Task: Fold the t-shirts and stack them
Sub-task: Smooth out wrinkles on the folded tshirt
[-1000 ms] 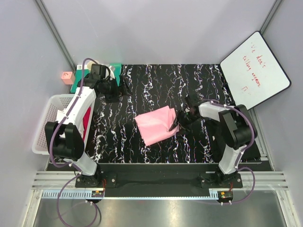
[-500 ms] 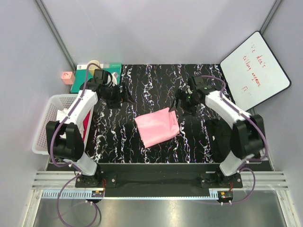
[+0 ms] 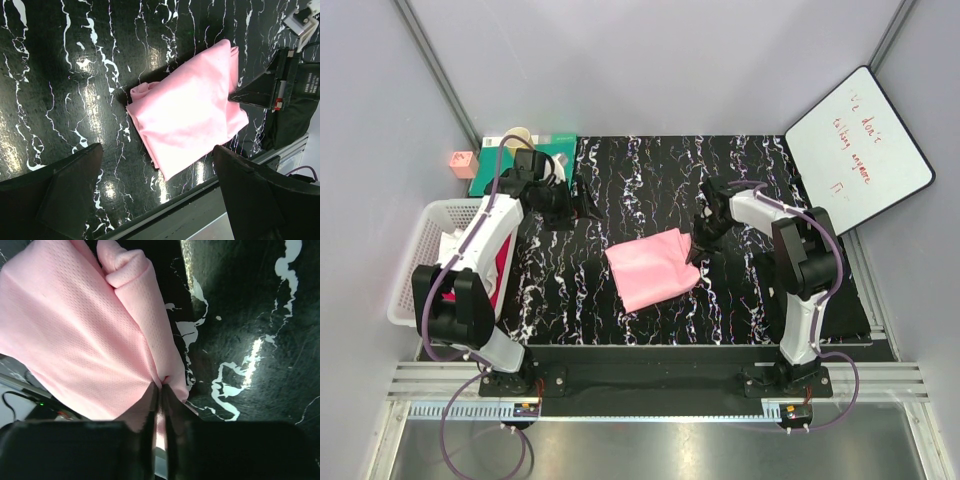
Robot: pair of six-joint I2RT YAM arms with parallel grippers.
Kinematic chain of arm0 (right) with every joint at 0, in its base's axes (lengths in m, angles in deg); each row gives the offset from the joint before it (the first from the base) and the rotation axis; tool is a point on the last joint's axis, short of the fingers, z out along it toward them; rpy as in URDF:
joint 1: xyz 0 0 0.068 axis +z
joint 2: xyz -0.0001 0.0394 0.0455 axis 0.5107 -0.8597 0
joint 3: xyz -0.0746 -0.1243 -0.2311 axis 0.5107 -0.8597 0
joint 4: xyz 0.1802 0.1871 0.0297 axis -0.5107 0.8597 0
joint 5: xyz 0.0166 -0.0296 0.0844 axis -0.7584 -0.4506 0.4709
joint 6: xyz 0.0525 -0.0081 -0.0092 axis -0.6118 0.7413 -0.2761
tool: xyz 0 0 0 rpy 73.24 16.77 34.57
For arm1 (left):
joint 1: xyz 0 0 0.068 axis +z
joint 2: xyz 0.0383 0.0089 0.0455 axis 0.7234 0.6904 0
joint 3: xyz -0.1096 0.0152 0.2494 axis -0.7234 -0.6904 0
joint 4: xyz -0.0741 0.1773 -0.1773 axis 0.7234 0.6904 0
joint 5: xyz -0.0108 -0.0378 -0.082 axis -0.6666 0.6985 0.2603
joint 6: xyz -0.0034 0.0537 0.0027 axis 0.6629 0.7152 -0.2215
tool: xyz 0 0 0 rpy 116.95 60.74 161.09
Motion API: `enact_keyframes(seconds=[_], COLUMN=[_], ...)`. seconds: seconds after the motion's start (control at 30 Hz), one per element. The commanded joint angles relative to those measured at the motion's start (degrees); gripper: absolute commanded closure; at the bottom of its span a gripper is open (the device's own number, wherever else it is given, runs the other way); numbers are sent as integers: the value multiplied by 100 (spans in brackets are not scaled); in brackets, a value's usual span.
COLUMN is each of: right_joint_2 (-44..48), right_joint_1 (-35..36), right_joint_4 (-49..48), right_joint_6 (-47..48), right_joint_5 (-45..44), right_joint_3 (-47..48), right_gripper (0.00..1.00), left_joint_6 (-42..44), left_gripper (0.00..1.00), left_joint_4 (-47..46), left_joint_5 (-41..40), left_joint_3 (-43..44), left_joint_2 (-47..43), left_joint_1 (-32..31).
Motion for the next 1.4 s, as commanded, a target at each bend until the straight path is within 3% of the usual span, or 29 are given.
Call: enact_keyframes(seconds=[0.0, 0.1, 0.33, 0.4, 0.43, 0.5, 0.63, 0.83, 0.87, 0.9, 0.97, 1.0, 1.07, 1.1, 1.17, 1.2, 1.27, 1.3, 1.37], right_joint_2=[163, 276, 813, 735, 682, 681, 1506, 3342, 3658, 3774, 3846, 3811, 3523, 3381, 2769, 2512, 1637, 1361, 529], right_joint_1=[36, 36, 36, 36, 36, 36, 36, 28, 28, 19, 10, 10, 27, 45, 54, 63, 72, 72, 72], right_joint_4=[87, 237, 667, 764, 956, 1080, 1107, 257, -24, -627, -1420, -2329, -3537, -4839, -5972, -7186, -8388, -9734, -11042], right_joint_6=[91, 65, -101, -84, -41, 30, 266, 41, -66, -232, -838, -1031, -1875, -2129, -2903, -3471, -4124, -4902, -5732], right_joint_5=[252, 270, -195, -449, -547, -670, -662, -13, 406, 637, 1460, 1735, 2577, 2816, 3448, 3643, 4116, 4189, 4268], right_joint_3=[167, 132, -105, -245, -272, -298, -281, -701, -1147, -1403, -2235, -2485, -3247, -3434, -3803, -3866, -3954, -3981, -4017], right_gripper=[94, 100, 97, 86, 64, 50, 3, 0, 9, 27, 90, 100, 100, 100, 100, 100, 100, 100, 100], left_joint_6=[22, 22, 13, 13, 22, 57, 136, 233, 251, 259, 295, 303, 347, 365, 383, 383, 400, 400, 426], left_gripper=[4, 4, 4, 3, 3, 2, 1, 1, 1, 1, 1, 1, 1, 1, 1, 1, 1, 1, 1], left_joint_4=[-104, -113, -121, -121, -113, -104, -34, -7, -7, -7, -16, -16, -16, -16, -7, -16, 2, -7, 1], left_joint_5=[46, 37, 19, 19, 28, 54, 81, 63, 72, 63, 37, 28, 2, -16, -25, -25, -42, -33, -68], left_joint_3=[-93, -111, -137, -163, -190, -216, -356, -804, -849, -945, -1016, -1068, -1113, -1165, -1209, -1262, -1288, -1323, -1359], left_joint_2=[-194, -202, -211, -203, -176, -141, -176, -352, -352, -352, -352, -361, -361, -361, -396, -405, -413, -413, -422], left_joint_1=[-15, -15, -15, -15, -23, -41, -102, -181, -199, -208, -252, -261, -296, -305, -331, -331, -348, -349, -357])
